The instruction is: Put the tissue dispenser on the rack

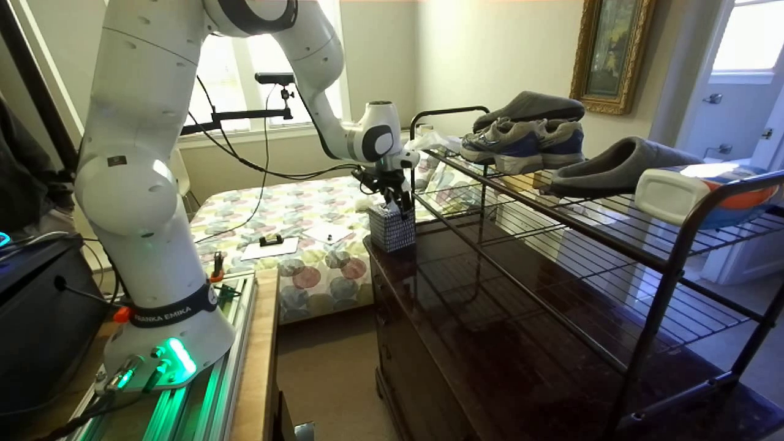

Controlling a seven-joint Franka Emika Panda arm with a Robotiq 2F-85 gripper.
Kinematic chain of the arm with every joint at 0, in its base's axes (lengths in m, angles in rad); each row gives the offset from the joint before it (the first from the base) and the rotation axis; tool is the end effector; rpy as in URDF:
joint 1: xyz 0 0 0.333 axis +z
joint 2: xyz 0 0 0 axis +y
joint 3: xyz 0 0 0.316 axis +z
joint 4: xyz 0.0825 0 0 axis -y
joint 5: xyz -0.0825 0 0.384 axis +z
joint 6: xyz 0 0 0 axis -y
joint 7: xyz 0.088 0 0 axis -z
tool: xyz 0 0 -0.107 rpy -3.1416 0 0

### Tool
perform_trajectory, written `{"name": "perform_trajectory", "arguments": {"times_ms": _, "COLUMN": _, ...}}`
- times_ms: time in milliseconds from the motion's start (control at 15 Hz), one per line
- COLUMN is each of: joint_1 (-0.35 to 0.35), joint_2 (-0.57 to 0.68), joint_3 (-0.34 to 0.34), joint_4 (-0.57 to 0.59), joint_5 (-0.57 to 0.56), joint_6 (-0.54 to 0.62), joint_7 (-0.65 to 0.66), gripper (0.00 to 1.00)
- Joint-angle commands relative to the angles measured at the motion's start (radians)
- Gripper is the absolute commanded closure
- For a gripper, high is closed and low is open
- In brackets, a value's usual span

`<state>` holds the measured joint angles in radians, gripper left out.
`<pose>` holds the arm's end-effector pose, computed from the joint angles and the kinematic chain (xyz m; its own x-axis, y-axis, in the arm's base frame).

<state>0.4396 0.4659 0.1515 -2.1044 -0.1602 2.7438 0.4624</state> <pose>0.4939 0.3375 0.2128 0.9564 0.2374 0.1702 0.2509 -0.9660 -0.0628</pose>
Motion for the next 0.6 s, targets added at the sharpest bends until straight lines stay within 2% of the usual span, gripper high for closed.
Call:
{"name": "perform_trajectory", "arguments": {"times_ms": 0, "joint_1": 0.023, "joint_2": 0.038, "joint_3": -0.018, "joint_4": 0.047, "joint_5": 0.019, "joint_6": -0.017, "joint_7": -0.019, "gripper": 0.27}}
{"name": "perform_trajectory", "arguments": {"times_ms": 533, "joint_1": 0.035, "joint_2": 0.052, "joint_3": -0.024, "joint_4": 0.064, "joint_5": 0.023, "joint_6": -0.022, "joint_7": -0.012, "gripper": 0.82}}
